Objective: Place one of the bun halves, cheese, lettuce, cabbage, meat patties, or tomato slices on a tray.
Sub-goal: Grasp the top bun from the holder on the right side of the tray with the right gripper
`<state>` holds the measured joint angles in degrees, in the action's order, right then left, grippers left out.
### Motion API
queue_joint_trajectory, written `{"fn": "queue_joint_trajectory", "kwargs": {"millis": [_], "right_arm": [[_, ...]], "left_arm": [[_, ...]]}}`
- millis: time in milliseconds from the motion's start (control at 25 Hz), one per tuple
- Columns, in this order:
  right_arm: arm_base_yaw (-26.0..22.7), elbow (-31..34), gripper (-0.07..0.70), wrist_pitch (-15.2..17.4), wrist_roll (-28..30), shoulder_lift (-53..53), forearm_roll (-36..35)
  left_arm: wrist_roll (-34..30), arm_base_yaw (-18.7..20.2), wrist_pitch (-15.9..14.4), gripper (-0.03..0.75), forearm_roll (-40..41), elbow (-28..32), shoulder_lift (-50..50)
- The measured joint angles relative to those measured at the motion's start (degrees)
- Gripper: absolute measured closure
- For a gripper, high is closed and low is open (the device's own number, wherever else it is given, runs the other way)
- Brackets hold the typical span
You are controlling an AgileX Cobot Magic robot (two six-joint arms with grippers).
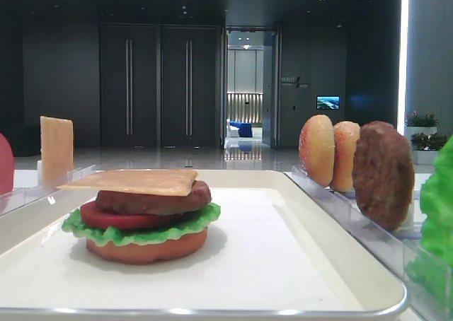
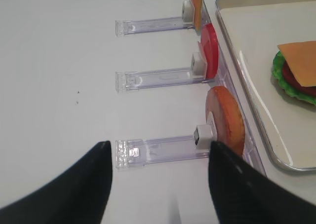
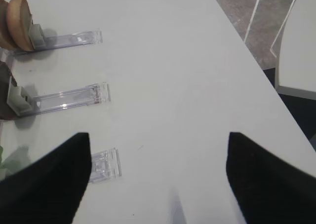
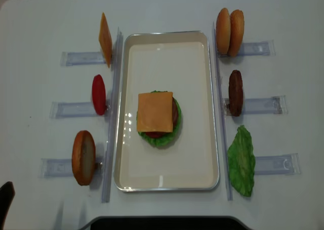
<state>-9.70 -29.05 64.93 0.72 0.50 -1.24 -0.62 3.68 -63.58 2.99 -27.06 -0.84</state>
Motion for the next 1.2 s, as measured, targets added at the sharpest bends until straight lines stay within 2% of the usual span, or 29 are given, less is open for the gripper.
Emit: {"fn": "queue_joint_trajectory", "kwargs": {"millis": [760,880,960,1000,1120,1200], "right_arm": [[0.0,0.0,0.096,0.0,0.0,0.0,-0.1],[0.0,0.0,0.114,-0.1,-0.1,-0.4,-1.1],[0.0,-0.6,0.129,-1.2,-0.1,-4.7,-2.7],[0.0,-1.1,0.133,-2.8,-0.1,-8.8,-3.3],[0.0,-5.2,0.142,-7.5,-0.1,-24.1,-4.2],[0.0,-10.1,0.144,-8.1,0.3,-37.0,-4.2]], "left_arm": [[0.0,0.0,0.0,0.244,0.0,0.0,0.0],[0.0,0.0,0.0,0.244,0.0,0.0,0.0],[0.0,0.0,0.0,0.244,0.0,0.0,0.0],[0.0,0.0,0.0,0.244,0.0,0.0,0.0],[0.0,0.0,0.0,0.244,0.0,0.0,0.0],[0.0,0.0,0.0,0.244,0.0,0.0,0.0]]}}
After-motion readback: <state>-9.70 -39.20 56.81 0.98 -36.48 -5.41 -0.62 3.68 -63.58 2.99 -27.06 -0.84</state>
